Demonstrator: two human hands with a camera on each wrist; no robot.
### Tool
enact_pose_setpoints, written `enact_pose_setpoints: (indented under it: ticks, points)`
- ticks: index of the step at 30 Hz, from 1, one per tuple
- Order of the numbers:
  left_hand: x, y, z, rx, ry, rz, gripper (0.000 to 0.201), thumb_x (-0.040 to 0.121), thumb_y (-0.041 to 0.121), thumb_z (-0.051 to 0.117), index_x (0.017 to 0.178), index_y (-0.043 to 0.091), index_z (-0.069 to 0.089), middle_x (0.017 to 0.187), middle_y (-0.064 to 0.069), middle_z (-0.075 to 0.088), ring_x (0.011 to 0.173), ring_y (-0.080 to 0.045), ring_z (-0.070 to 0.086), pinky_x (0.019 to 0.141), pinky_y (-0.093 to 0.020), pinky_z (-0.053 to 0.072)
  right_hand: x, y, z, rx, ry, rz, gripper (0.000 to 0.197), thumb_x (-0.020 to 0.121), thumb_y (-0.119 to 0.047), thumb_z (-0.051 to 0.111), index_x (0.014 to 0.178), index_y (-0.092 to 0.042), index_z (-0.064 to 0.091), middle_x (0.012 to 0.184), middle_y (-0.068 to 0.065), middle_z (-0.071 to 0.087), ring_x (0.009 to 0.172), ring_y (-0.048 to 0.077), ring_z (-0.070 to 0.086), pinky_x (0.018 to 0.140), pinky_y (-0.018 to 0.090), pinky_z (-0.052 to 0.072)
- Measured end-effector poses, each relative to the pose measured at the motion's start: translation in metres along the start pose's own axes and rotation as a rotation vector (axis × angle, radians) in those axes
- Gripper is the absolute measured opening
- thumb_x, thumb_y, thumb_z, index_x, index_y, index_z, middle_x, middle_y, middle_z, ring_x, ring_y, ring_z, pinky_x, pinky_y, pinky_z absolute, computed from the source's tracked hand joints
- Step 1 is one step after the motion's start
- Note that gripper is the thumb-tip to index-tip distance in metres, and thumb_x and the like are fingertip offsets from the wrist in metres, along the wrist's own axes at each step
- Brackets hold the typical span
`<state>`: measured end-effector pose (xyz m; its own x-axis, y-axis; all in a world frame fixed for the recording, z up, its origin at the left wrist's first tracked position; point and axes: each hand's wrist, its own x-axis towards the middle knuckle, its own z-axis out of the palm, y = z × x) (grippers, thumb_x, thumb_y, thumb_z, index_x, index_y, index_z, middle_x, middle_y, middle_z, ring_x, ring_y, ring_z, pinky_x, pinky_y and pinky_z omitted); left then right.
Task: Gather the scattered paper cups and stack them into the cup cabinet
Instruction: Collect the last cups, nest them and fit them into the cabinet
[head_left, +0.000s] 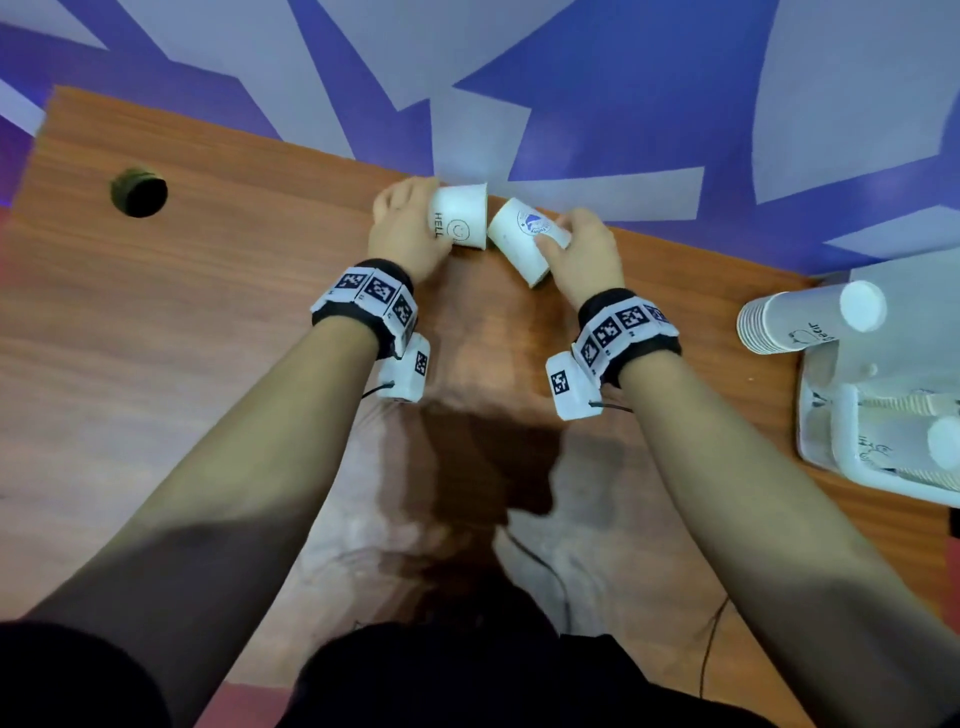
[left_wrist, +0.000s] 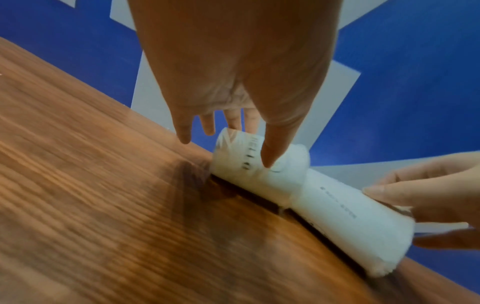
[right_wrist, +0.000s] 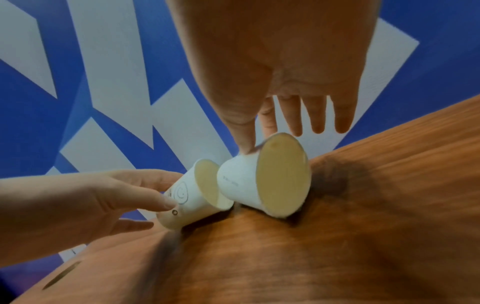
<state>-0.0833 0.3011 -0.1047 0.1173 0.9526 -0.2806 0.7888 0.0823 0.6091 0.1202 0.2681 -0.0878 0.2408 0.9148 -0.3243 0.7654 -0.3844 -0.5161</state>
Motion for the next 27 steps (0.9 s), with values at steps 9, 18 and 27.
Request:
enact_pose_setpoints:
  ticks: [9, 18, 27]
  points:
    - [-0.034, -0.014, 0.015, -0.133, -0.121, 0.006, 0.069, 0.077, 0.032, 0.076, 0.137, 0.020, 0.045, 0.123, -0.010, 0.054, 0.120, -0.030, 0.041, 0.096, -0.028, 0.030, -0.019, 0.000, 0.002, 0.065, -0.217, 0.052, 0.082, 0.075, -0.028, 0.074, 0.144, -0.026, 0.029, 0.129, 0.003, 0.057, 0.117, 0.025, 0.054, 0.101, 0.040, 0.042]
    - [-0.105, 0.009, 0.009, -0.622, -0.035, -0.018, 0.059, 0.078, 0.025, 0.078, 0.129, 0.019, 0.050, 0.116, 0.004, 0.056, 0.098, -0.009, 0.054, 0.090, -0.027, 0.046, -0.095, 0.023, -0.013, 0.510, -0.220, -0.011, 0.070, 0.076, -0.009, 0.077, 0.132, -0.027, 0.039, 0.112, -0.009, 0.054, 0.099, 0.014, 0.057, 0.079, 0.019, 0.050]
    - [-0.170, 0.060, 0.019, -0.785, 0.055, 0.058, 0.063, 0.079, 0.037, 0.073, 0.134, 0.034, 0.042, 0.134, 0.005, 0.051, 0.119, -0.015, 0.052, 0.103, -0.041, 0.044, -0.199, 0.051, -0.051, 0.693, 0.020, -0.046, 0.080, 0.074, 0.001, 0.073, 0.138, -0.030, 0.038, 0.133, -0.004, 0.047, 0.105, 0.013, 0.057, 0.086, 0.029, 0.054]
